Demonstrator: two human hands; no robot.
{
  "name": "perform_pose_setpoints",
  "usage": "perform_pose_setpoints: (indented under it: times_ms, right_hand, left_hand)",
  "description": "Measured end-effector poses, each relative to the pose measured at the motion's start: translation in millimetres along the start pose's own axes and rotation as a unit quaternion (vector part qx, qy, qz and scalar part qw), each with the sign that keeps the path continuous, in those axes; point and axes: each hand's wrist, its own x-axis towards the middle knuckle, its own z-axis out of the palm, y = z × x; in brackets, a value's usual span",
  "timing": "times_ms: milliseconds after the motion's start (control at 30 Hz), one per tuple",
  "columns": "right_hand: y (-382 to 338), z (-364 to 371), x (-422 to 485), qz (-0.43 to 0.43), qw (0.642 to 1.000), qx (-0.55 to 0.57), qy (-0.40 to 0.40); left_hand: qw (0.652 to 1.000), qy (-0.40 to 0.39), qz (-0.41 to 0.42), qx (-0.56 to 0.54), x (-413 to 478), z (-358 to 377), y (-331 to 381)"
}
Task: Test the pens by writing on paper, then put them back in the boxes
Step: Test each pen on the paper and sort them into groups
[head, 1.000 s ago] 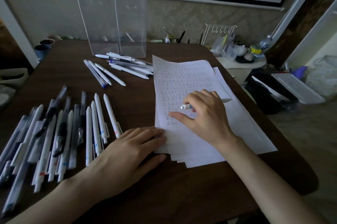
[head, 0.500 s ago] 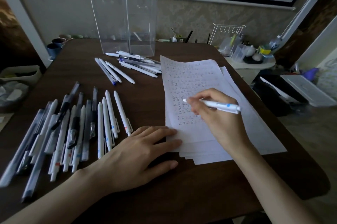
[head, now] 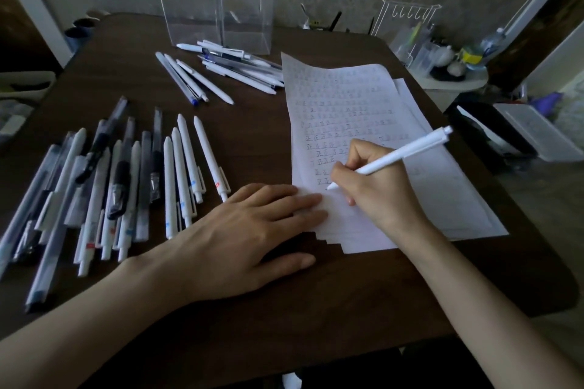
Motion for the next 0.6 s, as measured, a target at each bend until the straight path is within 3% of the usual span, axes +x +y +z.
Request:
perform_pose_setpoints:
  times_ms: [600]
  right_hand:
    - [3.9, 4.0, 0.3, -0.027, 0.999, -0.041, 0.006]
  left_hand:
    - [1.000, 0.003, -0.003, -0.019, 1.0, 2.0, -2.0]
